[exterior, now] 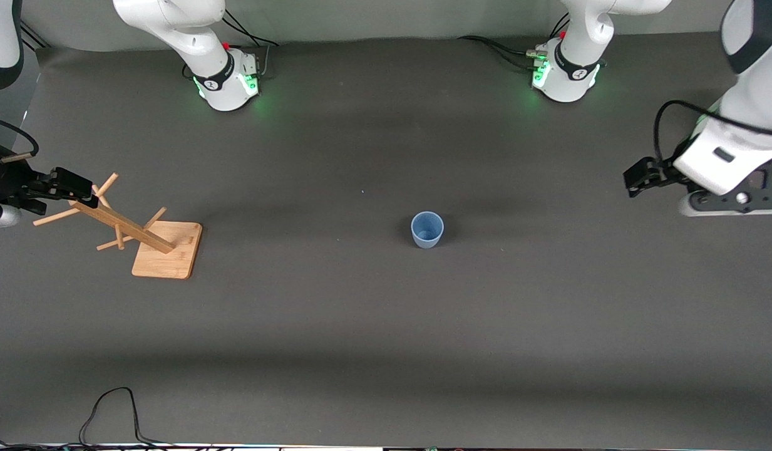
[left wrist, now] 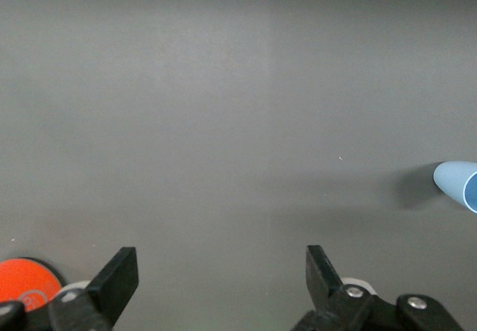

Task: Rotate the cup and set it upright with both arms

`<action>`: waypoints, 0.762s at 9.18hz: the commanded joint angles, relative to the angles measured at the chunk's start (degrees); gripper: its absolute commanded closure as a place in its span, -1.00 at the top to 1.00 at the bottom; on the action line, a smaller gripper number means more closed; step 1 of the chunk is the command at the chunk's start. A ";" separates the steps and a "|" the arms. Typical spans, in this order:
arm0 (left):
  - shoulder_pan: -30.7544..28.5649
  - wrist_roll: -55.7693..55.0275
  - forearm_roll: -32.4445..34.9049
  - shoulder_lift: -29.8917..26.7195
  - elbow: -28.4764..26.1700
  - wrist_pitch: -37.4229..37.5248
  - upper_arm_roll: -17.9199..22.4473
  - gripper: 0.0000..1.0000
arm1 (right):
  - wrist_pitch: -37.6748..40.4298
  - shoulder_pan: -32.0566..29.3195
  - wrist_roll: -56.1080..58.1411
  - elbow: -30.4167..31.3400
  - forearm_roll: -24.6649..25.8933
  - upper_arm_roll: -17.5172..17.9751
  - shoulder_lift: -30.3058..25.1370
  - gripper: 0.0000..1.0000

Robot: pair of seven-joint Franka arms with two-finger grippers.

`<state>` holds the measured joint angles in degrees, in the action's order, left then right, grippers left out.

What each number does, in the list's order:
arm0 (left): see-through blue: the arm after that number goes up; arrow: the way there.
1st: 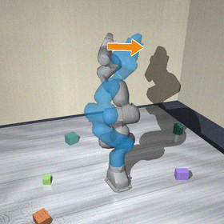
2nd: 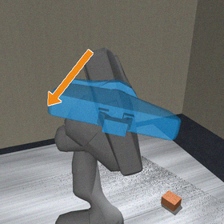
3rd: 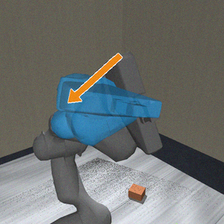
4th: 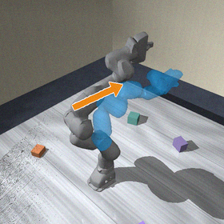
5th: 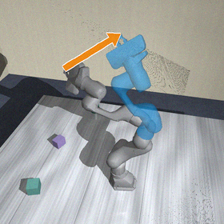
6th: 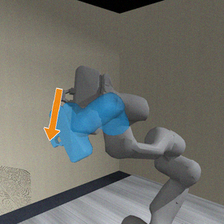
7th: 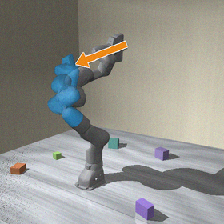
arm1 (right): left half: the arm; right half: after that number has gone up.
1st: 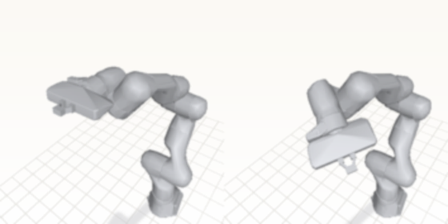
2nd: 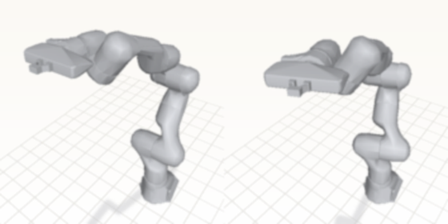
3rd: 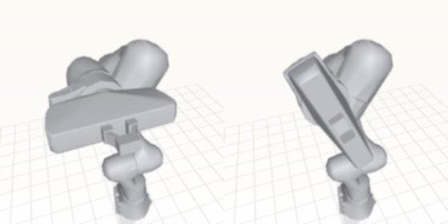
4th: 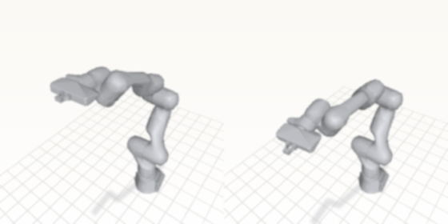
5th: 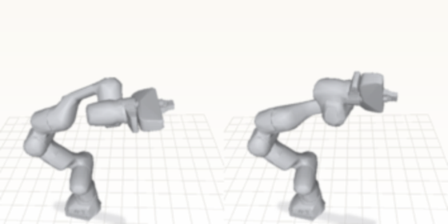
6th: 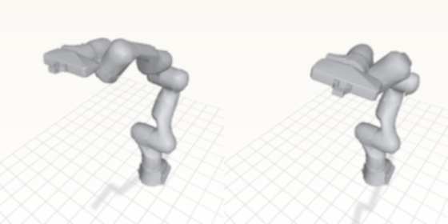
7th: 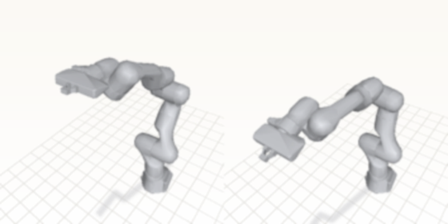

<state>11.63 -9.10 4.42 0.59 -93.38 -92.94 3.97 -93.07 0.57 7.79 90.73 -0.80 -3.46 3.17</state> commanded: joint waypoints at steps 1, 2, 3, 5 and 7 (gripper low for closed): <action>2.42 1.01 2.69 0.44 0.89 -1.01 2.97 1.00 | 0.60 0.13 0.65 -0.29 -0.17 -0.23 -0.09 1.00; 2.09 1.18 2.27 2.47 3.88 -0.58 2.98 1.00 | 0.60 0.13 0.65 -0.29 -0.17 -0.23 -0.09 1.00; 1.65 1.80 2.18 3.36 5.04 -0.31 2.80 1.00 | 0.60 0.13 0.65 -0.29 -0.17 -0.14 -0.09 1.00; -2.63 3.72 1.22 3.81 6.54 0.39 0.28 1.00 | 0.60 0.13 0.65 -0.29 -0.08 -0.23 -0.09 1.00; -5.83 4.87 0.16 3.63 7.07 0.92 -1.51 1.00 | 0.69 0.13 0.65 -0.38 -0.08 -0.23 -0.18 1.00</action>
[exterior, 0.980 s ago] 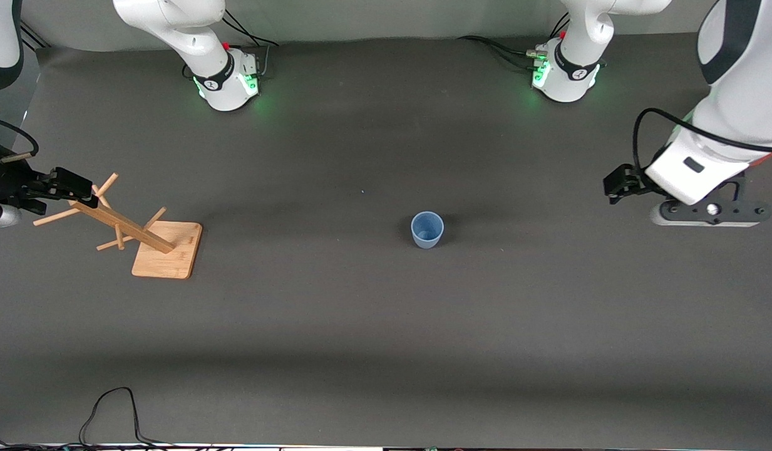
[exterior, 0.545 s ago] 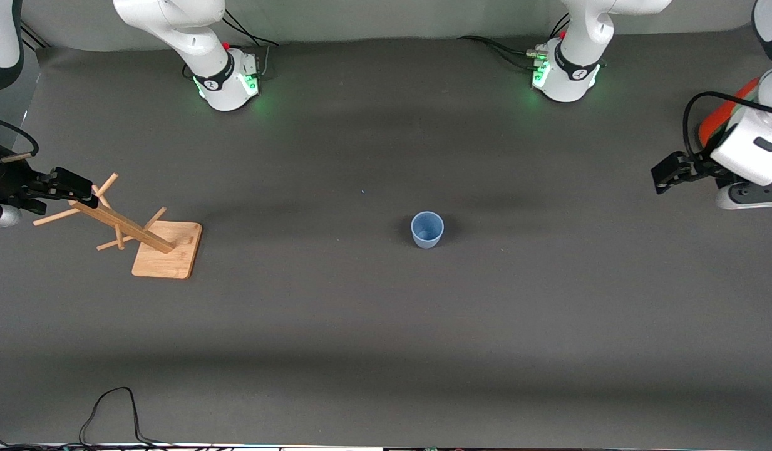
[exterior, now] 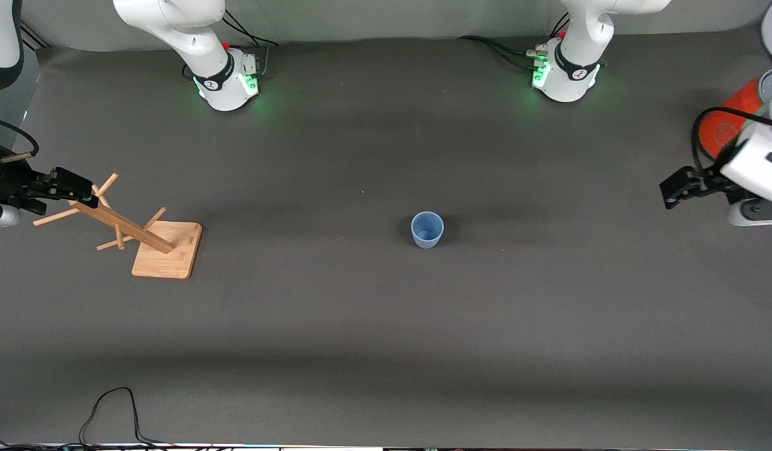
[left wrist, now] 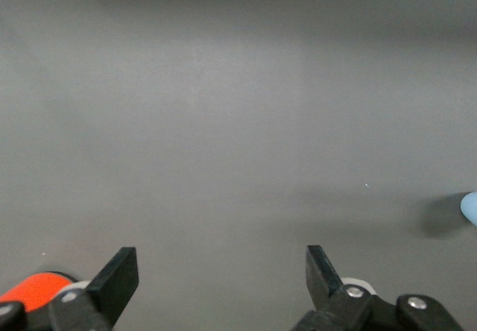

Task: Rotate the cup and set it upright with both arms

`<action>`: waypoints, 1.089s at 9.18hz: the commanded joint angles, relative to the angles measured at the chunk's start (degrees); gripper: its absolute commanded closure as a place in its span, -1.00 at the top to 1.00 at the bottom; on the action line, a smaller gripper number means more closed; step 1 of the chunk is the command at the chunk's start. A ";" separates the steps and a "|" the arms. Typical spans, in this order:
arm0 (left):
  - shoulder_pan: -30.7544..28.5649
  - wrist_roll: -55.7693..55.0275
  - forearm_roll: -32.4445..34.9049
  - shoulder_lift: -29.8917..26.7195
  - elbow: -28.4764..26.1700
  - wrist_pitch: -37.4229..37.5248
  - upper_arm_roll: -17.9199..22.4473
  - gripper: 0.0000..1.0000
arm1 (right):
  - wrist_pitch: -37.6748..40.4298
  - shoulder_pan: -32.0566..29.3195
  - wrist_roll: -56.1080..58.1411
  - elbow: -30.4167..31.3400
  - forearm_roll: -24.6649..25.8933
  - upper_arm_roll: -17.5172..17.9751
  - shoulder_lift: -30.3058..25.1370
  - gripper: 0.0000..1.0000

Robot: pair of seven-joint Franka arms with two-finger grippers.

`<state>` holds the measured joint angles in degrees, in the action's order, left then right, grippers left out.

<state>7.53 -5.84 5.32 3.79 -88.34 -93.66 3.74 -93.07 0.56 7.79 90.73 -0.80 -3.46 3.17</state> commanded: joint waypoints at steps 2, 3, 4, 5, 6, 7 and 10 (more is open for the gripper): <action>-0.50 1.53 -0.49 0.43 2.91 3.04 0.82 1.00 | 0.78 0.23 0.74 -0.47 -0.08 -0.23 -0.45 1.00; 0.03 1.54 -0.92 0.35 2.91 3.22 2.05 1.00 | 0.87 0.23 0.65 -0.47 -0.08 -0.23 -0.53 1.00; 1.51 1.54 -1.10 0.26 3.00 3.49 3.36 1.00 | 0.87 0.23 0.56 -0.47 -0.08 -0.23 -0.71 1.00; 1.61 1.45 -1.71 0.26 3.00 3.58 3.90 1.00 | 0.87 0.23 -1.53 -0.47 -0.08 -0.23 -0.89 1.00; 1.61 1.28 -1.72 0.26 3.00 3.66 3.90 1.00 | 0.87 0.41 -4.94 -0.47 -0.08 -0.05 -1.06 1.00; 1.53 1.36 -1.81 0.26 3.00 3.93 3.90 1.00 | 0.87 1.10 -5.41 -0.47 0.00 0.03 -1.06 1.00; -1.18 1.89 -7.41 0.43 2.39 4.19 3.82 1.00 | 0.87 1.11 -5.33 -0.38 0.01 -0.05 -1.06 1.00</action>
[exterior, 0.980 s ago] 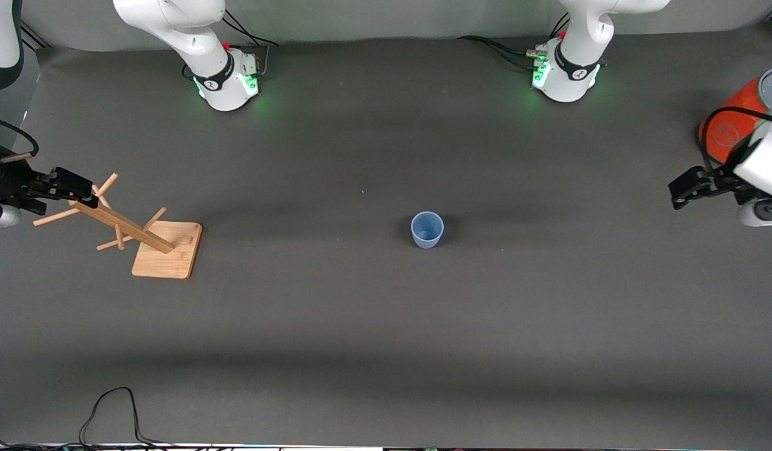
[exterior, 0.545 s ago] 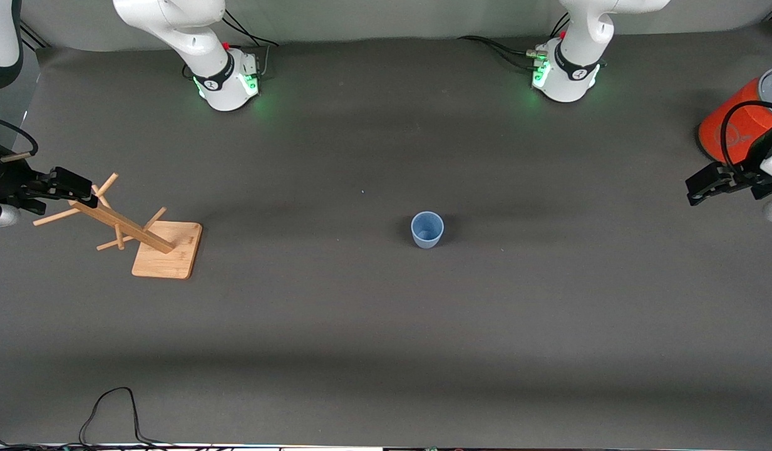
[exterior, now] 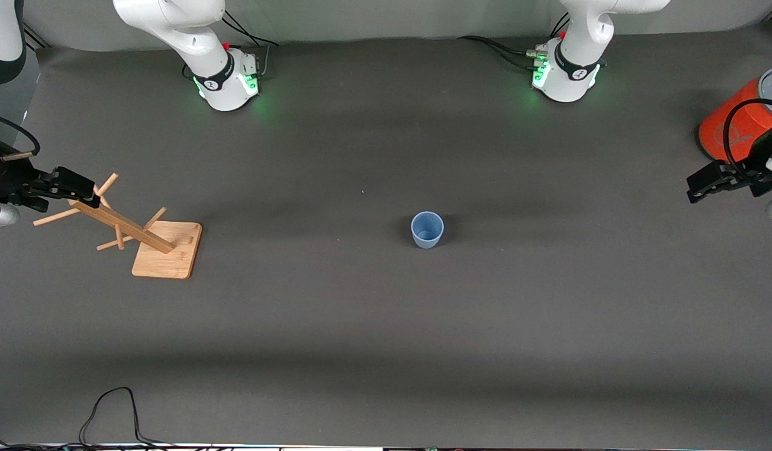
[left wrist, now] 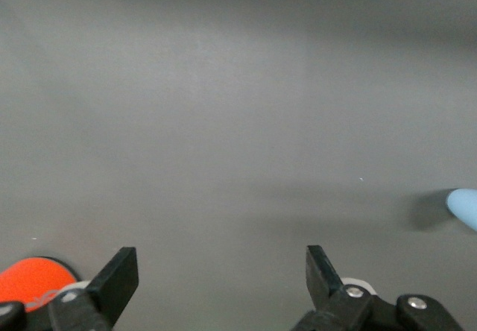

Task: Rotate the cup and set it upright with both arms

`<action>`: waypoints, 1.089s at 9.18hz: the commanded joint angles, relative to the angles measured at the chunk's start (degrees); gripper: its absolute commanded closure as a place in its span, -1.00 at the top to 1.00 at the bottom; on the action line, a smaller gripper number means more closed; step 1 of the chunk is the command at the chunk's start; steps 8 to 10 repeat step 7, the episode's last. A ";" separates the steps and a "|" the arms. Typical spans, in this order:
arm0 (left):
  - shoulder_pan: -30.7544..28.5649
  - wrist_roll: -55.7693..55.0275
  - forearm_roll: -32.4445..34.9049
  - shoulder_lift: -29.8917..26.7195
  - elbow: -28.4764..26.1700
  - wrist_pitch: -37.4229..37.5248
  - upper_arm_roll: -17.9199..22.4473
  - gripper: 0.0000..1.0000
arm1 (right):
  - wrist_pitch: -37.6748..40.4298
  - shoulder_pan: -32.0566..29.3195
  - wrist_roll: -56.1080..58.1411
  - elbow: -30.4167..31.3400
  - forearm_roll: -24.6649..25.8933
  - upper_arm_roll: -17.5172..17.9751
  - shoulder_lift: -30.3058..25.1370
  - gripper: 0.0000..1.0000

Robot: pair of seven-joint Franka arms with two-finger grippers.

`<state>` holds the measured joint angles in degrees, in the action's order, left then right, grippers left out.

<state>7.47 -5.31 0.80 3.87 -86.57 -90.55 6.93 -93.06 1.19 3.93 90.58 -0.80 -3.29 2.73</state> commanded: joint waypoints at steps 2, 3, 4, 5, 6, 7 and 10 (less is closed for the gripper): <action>-1.50 1.27 -3.71 0.53 0.35 1.42 0.63 1.00 | 0.87 0.48 -1.21 -0.14 0.01 -0.32 -0.62 1.00; -1.41 1.27 -3.27 0.53 0.35 1.78 0.63 1.00 | 0.87 0.48 -1.21 -0.14 0.01 -0.32 -0.53 1.00; -1.41 1.35 -2.92 0.53 0.43 1.78 0.63 1.00 | 0.95 0.48 -1.21 -0.14 0.01 -0.32 -0.62 1.00; -1.32 1.44 -1.96 0.61 0.43 1.69 0.63 1.00 | 1.22 0.48 -1.12 -0.14 -0.08 -0.32 -0.53 1.00; -1.23 1.44 0.14 0.79 0.52 1.78 0.63 1.00 | 1.22 0.48 -1.12 -0.14 0.01 -0.32 -0.53 1.00; -1.23 1.44 0.16 0.79 0.52 1.87 0.63 1.00 | 1.31 0.48 -1.12 -0.14 -0.08 -0.32 -0.53 1.00; -1.23 1.44 0.16 0.79 0.52 1.87 0.63 1.00 | 1.31 0.48 -1.12 -0.14 -0.08 -0.32 -0.53 1.00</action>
